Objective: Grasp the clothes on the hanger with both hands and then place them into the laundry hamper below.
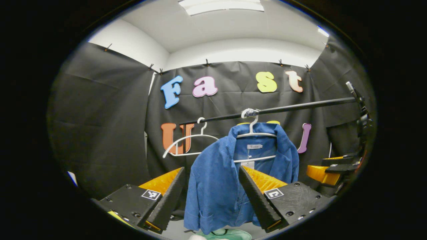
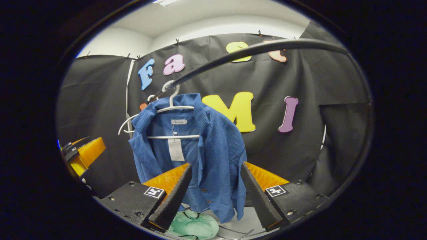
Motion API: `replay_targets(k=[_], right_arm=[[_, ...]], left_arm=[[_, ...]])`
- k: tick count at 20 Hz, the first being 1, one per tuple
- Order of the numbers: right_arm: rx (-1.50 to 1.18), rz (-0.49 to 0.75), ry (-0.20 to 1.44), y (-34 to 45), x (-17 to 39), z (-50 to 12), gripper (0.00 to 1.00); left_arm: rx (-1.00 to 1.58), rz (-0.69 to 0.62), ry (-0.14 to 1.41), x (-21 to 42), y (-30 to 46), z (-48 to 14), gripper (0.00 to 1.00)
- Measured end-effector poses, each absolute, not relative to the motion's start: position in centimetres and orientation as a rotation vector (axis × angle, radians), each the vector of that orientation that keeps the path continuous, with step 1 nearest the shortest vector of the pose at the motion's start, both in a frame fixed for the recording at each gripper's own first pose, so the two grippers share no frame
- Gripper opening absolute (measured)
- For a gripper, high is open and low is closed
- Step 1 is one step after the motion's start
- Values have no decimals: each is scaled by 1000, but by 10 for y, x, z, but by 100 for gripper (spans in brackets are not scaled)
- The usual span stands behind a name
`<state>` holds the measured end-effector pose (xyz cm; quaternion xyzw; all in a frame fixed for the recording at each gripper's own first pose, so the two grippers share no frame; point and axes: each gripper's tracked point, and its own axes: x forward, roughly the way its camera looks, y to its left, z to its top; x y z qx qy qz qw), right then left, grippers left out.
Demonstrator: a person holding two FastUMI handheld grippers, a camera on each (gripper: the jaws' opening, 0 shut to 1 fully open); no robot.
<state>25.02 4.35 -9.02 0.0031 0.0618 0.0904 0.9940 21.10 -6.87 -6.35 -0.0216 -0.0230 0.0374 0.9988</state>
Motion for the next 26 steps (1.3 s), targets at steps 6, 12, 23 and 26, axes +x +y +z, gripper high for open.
replay_targets(k=[6, 12, 23, 26], right_arm=[[-22, 262, 125, 79, 317, -100, 94], [-41, 272, 119, 91, 356, -106, 94], [125, 413, 117, 93, 378, -104, 28], [175, 478, 133, 98, 375, -105, 11]], left_arm=[[14, 123, -43, 275, -75, -97, 96], [19, 146, 12, 320, -81, -123, 99], [-21, 176, 84, 349, -75, -145, 48], [-18, 183, 100, 352, -73, -150, 9]])
